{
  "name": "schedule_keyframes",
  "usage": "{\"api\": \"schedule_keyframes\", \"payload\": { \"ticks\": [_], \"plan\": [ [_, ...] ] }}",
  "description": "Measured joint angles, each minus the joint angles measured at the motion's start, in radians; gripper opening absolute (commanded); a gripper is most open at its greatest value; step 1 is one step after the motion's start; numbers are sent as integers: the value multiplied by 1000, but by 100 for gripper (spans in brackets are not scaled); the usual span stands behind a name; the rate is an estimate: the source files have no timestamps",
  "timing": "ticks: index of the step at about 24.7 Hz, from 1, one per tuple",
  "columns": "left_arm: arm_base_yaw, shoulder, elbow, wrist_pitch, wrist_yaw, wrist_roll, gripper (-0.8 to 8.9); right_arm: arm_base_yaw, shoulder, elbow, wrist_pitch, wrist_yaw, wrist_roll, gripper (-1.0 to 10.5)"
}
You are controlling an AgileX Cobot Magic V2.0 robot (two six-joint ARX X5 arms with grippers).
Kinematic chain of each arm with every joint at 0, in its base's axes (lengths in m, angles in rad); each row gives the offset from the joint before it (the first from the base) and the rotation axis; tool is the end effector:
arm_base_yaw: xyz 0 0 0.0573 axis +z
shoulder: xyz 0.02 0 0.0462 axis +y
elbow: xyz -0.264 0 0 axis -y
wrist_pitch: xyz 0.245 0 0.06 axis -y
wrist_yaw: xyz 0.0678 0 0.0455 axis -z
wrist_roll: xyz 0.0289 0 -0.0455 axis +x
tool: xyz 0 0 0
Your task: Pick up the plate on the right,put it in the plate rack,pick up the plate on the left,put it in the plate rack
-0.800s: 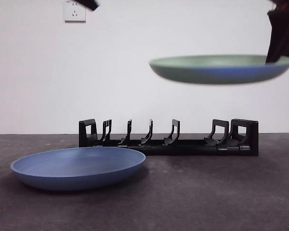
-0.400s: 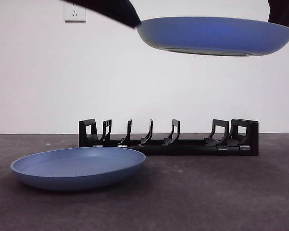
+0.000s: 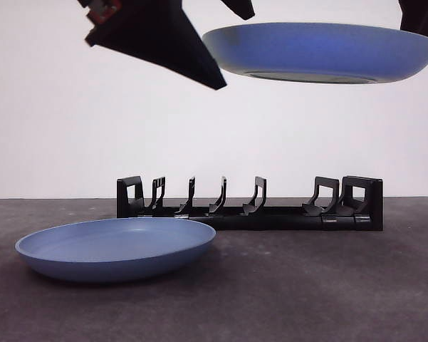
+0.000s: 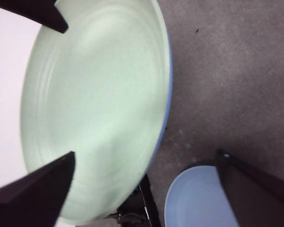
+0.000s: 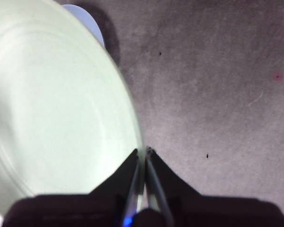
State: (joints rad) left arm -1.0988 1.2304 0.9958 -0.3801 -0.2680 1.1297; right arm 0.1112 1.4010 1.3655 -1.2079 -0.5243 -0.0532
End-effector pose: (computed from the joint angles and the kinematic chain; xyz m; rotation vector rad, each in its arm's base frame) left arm 0.1261 -0.2301 0.2986 1.4361 -0.0177 -1.0298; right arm 0.2490 0.0424 0.3271 0.2140 1.2190 0.5824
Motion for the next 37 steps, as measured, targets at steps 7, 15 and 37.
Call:
{"api": "schedule_keyframes", "payload": {
  "ticks": [7, 15, 37],
  "plan": [
    [0, 0, 0, 8, 0, 3, 51, 0, 0, 0, 1, -27, -13, -12],
    [-3, 3, 0, -23, 16, 27, -8, 0, 0, 1, 5, -42, -16, -12],
    [-22, 8, -1, -129, 29, -64, -8, 12, 0, 2, 85, -119, -14, 355]
  ]
}}
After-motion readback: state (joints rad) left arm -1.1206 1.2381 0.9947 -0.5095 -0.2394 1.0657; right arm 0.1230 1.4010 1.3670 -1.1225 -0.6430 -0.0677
